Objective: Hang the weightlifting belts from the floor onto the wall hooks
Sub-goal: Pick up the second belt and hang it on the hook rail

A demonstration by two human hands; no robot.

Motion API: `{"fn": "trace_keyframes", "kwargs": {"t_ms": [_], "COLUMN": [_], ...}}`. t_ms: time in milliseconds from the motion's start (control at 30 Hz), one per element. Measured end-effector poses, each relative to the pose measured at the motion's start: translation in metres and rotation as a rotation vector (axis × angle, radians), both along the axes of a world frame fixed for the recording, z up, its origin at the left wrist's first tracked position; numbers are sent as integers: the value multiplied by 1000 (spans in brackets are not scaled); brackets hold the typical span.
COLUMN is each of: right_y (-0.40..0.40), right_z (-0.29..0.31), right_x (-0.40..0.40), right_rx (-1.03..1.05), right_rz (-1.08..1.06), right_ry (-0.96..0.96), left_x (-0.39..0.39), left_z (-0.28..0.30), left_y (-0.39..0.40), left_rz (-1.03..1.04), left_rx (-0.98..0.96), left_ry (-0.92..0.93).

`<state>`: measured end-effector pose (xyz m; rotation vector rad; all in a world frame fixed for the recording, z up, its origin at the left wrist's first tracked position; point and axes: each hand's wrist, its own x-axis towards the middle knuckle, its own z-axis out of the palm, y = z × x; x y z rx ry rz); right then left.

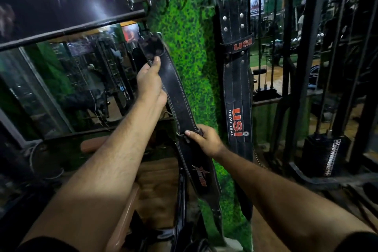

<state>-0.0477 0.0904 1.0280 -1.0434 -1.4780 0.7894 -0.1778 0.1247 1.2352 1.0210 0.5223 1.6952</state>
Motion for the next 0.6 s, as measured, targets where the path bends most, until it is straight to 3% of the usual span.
{"fn": "trace_keyframes", "kwargs": {"t_ms": [167, 267, 400, 533, 600], "right_y": [4, 1, -8, -19, -23], "right_z": [-31, -14, 46, 89, 109], "right_x": [14, 8, -6, -15, -18], "right_rx": [-228, -225, -161, -311, -301], "right_rz": [23, 85, 182, 427, 396], "right_ry": [-122, -205, -72, -9, 84], "left_x": [-13, -15, -18, -29, -32], "left_z": [-7, -15, -28, -36, -38], "left_y": [4, 5, 4, 5, 3], "left_rz": [-2, -13, 0, -21, -20], "left_rx": [-21, -33, -49, -52, -54], "left_ry": [-9, 71, 162, 186, 195]}}
